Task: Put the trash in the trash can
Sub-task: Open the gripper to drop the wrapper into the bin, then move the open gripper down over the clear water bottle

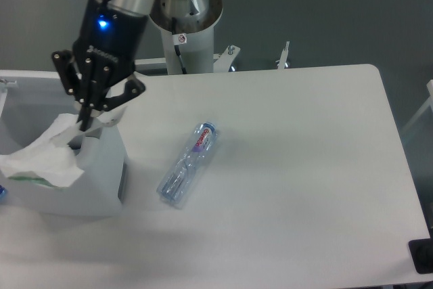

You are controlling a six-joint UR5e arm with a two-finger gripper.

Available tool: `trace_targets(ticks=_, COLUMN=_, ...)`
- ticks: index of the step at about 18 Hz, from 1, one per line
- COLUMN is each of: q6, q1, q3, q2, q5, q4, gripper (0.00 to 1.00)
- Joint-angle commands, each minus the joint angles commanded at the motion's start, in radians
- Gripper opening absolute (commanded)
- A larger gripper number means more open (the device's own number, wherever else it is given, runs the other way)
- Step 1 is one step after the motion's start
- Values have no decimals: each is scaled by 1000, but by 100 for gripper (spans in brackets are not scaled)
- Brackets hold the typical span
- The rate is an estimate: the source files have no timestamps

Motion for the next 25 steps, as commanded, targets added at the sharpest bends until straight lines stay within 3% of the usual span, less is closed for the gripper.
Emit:
trace_targets(ticks=3, q6=64, q1=-14, q3=-14, q2=17, q5=0, q4=-2, gripper=29)
trace_targets(ticks=4, q6=74, q1=-14, q3=-17, q2=21, q5=2, q4=-2, gripper=42)
trace_targets(ticks=6, q6=84, q1=-14, q3=-29, q2=34, q5=2, q4=-2, gripper=84)
trace_targets(ticks=7, q6=98, q1=-14, q3=-37, q2=40, q5=2, q4=-2, gripper=96)
trace_targets(ticks=8, q6=116, q1=-14, q3=-47, q2=49, q5=6, q4=-2, gripper=100)
trace_targets(ticks=14, q6=124, q1=1, q3=-48, q2=37, q5=97, q4=2, gripper=100)
trace_targets(ticks=21, q6=124, q1=194, q3=-28, q2=-54, q5=97, q4=3, gripper=100)
trace_targets(ticks=25, q6=126, q1=253, q3=-21, q2=-127, q5=98, q4=3, gripper=100)
